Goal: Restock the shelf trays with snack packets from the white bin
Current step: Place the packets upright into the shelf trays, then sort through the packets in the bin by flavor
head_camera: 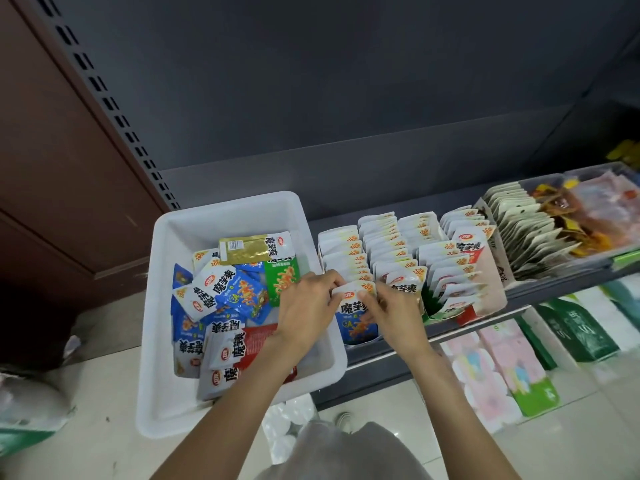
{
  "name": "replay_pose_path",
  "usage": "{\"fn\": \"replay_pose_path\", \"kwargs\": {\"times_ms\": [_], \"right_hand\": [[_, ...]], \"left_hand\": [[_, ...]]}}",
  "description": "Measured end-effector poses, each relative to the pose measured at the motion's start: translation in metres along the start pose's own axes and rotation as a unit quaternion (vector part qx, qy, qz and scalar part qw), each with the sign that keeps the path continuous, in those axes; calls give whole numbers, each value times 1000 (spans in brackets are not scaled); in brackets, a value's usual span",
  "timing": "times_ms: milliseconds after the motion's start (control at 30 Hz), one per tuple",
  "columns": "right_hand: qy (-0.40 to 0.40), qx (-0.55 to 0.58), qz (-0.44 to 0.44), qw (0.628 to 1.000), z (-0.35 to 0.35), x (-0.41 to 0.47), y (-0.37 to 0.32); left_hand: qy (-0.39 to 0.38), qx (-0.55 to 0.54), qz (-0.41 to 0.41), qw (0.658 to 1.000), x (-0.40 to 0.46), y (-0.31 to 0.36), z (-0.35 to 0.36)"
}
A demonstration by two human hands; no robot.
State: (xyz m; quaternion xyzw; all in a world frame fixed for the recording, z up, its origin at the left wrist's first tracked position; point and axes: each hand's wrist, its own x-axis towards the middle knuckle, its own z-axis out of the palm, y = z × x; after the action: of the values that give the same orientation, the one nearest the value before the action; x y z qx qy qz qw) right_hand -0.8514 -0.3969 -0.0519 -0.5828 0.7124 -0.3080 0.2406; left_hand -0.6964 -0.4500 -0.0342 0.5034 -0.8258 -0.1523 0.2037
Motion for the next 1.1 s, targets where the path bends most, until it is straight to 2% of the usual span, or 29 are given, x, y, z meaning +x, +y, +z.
{"fn": "replay_pose_path", "kwargs": {"times_ms": [133,300,367,433,533,667,733,867,967,1100], "right_hand": [[34,-76,-14,996,0,1,-1],[130,-51,-120,983,-19,-1,-34],[126,-27,-173,976,-21,5,-56],[86,-16,-228,970,-12,17,-78],[-25,-67,-252,965,25,48,-105],[-179,-233,-229,928,97,105,-117],[-216,-289,-200,911,124,131,-116],[-251,-335,-153,895,157,159,-103],[-263,-380,-157,873,166,153,-101],[-207,-460,-257,824,151,137,-112]], "left_hand": [[14,-13,7,1000,1,-1,0],[149,-77,28,985,-16,-23,-17],[204,-76,6,976,-26,-41,-27],[232,-45,-19,971,-34,-63,-36],[180,52,-61,980,-34,-103,-39],[3,88,-149,985,-16,-145,-35],[-50,118,-177,976,-10,-154,-31],[-118,199,-177,957,-13,-162,-21],[-101,201,-159,961,-20,-163,-18],[50,151,-116,980,-22,-158,-27]]}}
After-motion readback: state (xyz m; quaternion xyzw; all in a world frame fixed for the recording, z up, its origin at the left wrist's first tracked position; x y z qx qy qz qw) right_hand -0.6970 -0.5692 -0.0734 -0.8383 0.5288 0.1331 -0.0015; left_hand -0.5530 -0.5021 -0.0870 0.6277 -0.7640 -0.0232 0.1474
